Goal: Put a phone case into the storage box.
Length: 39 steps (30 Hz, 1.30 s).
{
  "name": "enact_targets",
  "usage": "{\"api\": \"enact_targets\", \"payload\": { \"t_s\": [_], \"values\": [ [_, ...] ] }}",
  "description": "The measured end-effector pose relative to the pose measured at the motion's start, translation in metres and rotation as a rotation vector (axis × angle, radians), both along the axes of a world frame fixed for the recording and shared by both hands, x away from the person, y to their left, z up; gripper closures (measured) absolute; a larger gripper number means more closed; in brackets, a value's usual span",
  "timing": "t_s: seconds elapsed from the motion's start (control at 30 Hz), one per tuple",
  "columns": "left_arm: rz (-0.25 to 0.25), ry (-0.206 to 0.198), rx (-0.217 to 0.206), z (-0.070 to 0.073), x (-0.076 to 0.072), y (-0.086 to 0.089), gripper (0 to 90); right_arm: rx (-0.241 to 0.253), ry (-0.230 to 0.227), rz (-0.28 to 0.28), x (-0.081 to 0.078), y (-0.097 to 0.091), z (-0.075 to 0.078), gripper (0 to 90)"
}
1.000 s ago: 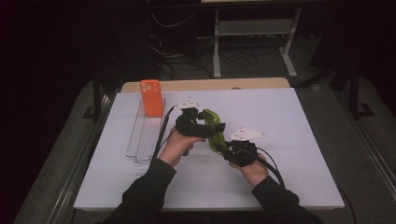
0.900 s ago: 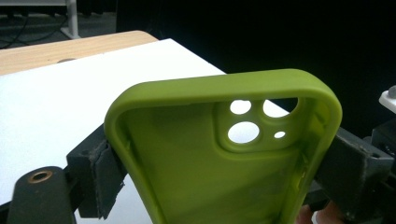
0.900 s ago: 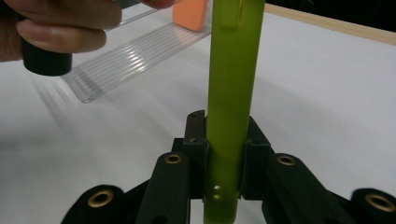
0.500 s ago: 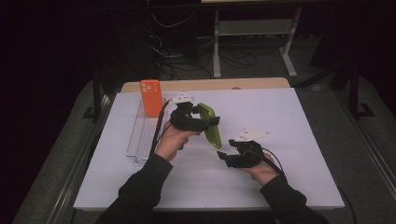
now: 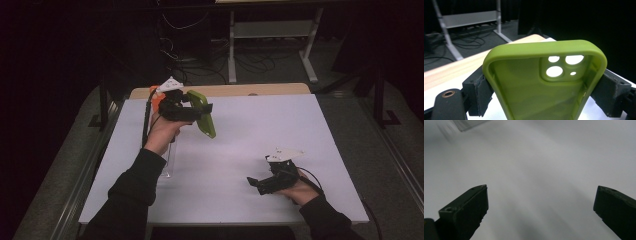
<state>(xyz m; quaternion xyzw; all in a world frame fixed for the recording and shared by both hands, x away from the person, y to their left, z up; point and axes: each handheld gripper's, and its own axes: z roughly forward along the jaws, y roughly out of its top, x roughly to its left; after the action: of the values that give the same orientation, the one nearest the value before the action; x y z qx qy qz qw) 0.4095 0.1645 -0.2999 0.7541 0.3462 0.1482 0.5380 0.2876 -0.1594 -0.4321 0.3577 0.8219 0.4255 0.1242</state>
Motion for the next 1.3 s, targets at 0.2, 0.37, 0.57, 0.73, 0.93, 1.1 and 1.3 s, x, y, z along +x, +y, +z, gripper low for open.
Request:
{"api": "enact_targets", "payload": {
  "t_s": [0.2, 0.37, 0.57, 0.73, 0.93, 1.1, 1.3],
  "values": [
    [0.057, -0.023, 0.028, 0.013, 0.004, 0.02, 14.7, -0.028, -0.022, -0.022, -0.005, -0.014, -0.004, 0.0],
    [0.125, -0.034, 0.05, 0.018, 0.007, 0.038, 14.7, -0.047, -0.018, -0.034, -0.007, -0.024, -0.008, 0.0],
    [0.243, -0.047, 0.107, 0.02, 0.017, 0.056, 14.7, -0.039, -0.018, -0.046, -0.007, -0.026, -0.008, 0.0],
    [0.35, -0.046, 0.136, 0.017, 0.028, 0.067, 14.7, -0.047, -0.015, -0.042, -0.006, -0.026, -0.008, 0.0],
    [0.481, -0.027, 0.183, 0.009, 0.04, 0.074, 14.7, -0.044, -0.025, -0.039, -0.006, -0.026, -0.007, 0.0],
    [0.582, -0.003, 0.221, -0.001, 0.05, 0.073, 14.6, -0.04, -0.014, -0.039, -0.007, -0.025, -0.007, 0.0],
    [0.656, 0.039, 0.239, -0.016, 0.061, 0.072, 14.6, -0.042, -0.024, -0.032, -0.007, -0.026, -0.006, 0.0]
  ]
}}
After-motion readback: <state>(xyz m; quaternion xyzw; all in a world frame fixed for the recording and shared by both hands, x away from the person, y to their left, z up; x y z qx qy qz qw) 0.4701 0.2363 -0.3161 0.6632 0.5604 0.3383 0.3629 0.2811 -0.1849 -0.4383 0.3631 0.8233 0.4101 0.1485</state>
